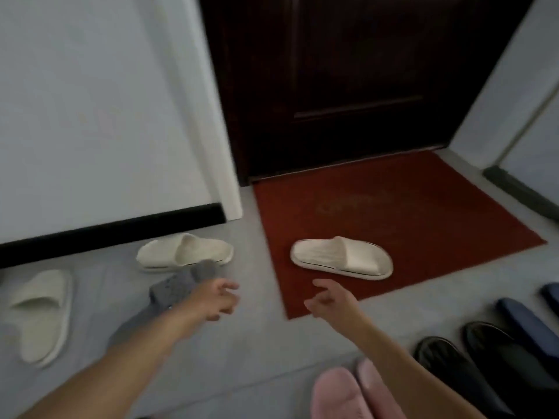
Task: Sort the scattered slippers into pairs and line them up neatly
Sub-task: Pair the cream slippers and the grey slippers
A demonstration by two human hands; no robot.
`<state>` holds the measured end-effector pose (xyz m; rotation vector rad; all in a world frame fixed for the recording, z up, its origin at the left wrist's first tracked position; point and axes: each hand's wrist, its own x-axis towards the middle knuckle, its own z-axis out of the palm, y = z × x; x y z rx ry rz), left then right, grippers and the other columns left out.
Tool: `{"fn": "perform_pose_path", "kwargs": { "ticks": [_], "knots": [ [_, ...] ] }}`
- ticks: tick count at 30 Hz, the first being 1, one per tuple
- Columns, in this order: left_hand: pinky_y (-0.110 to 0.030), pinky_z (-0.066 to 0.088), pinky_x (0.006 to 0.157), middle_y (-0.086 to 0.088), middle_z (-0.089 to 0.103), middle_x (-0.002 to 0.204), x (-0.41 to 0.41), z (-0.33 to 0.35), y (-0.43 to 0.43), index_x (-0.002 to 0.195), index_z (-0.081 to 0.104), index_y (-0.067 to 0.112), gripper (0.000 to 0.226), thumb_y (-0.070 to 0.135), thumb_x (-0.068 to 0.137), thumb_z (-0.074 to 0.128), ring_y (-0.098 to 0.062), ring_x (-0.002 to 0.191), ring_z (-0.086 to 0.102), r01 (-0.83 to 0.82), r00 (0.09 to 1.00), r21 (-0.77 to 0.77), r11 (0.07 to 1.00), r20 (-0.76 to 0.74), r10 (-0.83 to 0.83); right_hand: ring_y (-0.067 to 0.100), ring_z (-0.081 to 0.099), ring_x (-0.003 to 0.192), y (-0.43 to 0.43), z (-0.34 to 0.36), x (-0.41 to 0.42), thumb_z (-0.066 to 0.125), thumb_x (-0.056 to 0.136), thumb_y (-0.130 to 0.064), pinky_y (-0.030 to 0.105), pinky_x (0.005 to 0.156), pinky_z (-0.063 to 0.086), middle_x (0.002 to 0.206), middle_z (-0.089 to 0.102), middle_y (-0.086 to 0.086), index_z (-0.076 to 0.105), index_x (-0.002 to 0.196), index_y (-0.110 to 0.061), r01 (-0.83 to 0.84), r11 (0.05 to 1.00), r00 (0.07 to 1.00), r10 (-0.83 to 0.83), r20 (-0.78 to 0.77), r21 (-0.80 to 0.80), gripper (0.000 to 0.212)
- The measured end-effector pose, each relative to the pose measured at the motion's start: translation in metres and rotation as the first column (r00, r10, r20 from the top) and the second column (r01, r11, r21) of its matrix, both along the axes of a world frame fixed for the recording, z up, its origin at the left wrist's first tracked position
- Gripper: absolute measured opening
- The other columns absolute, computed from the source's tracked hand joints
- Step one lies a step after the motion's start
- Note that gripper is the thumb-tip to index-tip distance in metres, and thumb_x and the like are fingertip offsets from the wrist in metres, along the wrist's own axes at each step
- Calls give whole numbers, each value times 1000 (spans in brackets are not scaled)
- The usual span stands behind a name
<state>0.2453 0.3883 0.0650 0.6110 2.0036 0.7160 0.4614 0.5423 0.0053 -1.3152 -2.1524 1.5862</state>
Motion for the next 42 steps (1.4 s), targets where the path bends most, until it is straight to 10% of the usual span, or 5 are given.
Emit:
{"fn": "perform_pose_path", "kwargs": {
  "ticks": [8, 23, 30, 36, 42],
  "knots": [
    [-25, 43, 56, -13, 65, 104, -88, 8, -109, 111, 56, 12, 24, 12, 88, 63, -16, 70, 60, -308, 950, -18, 951, -51, 307, 23, 53, 120, 70, -3, -74, 39, 94, -14, 37, 87, 47, 148, 33, 0, 43, 134, -21, -665, 655, 489, 17, 872, 360, 42],
    [-15, 40, 40, -6, 63, 69, -89, -49, -24, 112, 56, 10, 25, 11, 88, 64, -5, 44, 55, -287, 957, 17, 958, 44, 286, 23, 53, 114, 100, -33, -66, 50, 87, -9, 35, 78, 47, 129, 44, 2, 50, 125, -21, -776, 528, 383, -40, 923, 345, 39],
    [-18, 38, 49, -1, 63, 84, -67, -54, 33, 114, 55, 13, 28, 11, 87, 61, -6, 56, 56, -150, 987, 67, 986, 72, 145, 20, 43, 124, 122, -27, -59, 50, 90, -20, 34, 100, 34, 125, 58, -2, 59, 118, -25, -962, 249, 101, -52, 994, 111, 30],
    [-23, 43, 60, -6, 62, 93, -66, -50, 34, 114, 56, 11, 28, 14, 87, 64, -15, 72, 57, -228, 969, 110, 967, 118, 216, 19, 56, 100, 79, 8, -97, 46, 86, -40, 36, 89, 34, 101, 66, -3, 63, 94, -25, -793, 342, 572, 135, 809, 504, 23],
    [-33, 51, 85, -3, 61, 124, -43, -45, 7, 128, 50, 18, 56, 33, 80, 73, -21, 116, 58, -99, 938, 89, 991, 341, 63, 15, 52, 59, -1, 37, -147, 70, 75, -46, 31, 56, 41, 63, 57, 4, 65, 72, -6, -333, 906, 941, 301, 156, 263, 40]
  ]
}}
